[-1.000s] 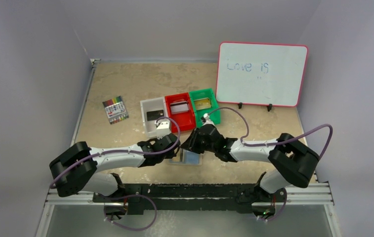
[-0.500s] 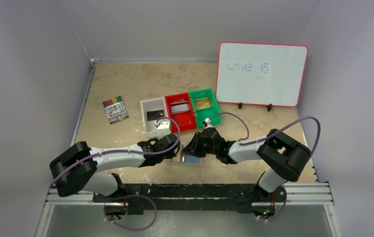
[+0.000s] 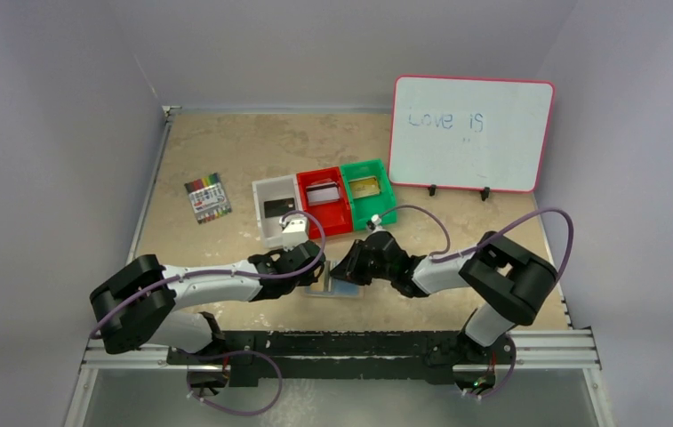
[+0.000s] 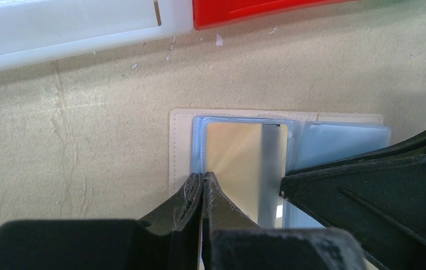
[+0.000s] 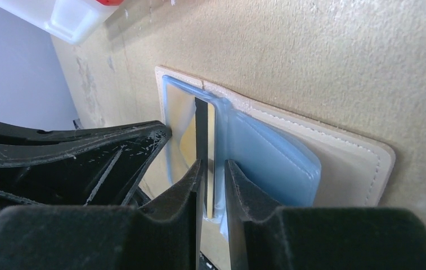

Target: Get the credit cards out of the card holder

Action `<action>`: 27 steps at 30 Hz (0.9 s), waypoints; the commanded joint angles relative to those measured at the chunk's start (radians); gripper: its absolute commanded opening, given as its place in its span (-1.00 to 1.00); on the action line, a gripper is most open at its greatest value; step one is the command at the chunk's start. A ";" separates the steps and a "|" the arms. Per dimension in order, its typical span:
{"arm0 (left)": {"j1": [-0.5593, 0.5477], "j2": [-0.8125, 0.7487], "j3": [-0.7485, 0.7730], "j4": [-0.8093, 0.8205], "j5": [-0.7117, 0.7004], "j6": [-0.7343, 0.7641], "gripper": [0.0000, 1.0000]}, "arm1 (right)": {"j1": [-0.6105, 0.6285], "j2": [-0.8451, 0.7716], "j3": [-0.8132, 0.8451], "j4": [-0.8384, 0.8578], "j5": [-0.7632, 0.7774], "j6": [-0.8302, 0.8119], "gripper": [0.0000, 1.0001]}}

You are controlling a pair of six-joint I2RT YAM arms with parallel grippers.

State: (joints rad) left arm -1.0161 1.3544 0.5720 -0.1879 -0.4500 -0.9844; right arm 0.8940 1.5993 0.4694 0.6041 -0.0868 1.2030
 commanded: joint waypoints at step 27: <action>-0.022 0.033 -0.015 -0.035 0.063 -0.002 -1.00 | -0.001 0.024 0.112 -0.139 0.103 -0.058 -0.81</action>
State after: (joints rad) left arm -1.0180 1.3575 0.5728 -0.1875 -0.4618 -0.9840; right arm 0.8898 1.6291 0.5461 0.5110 -0.0765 1.1824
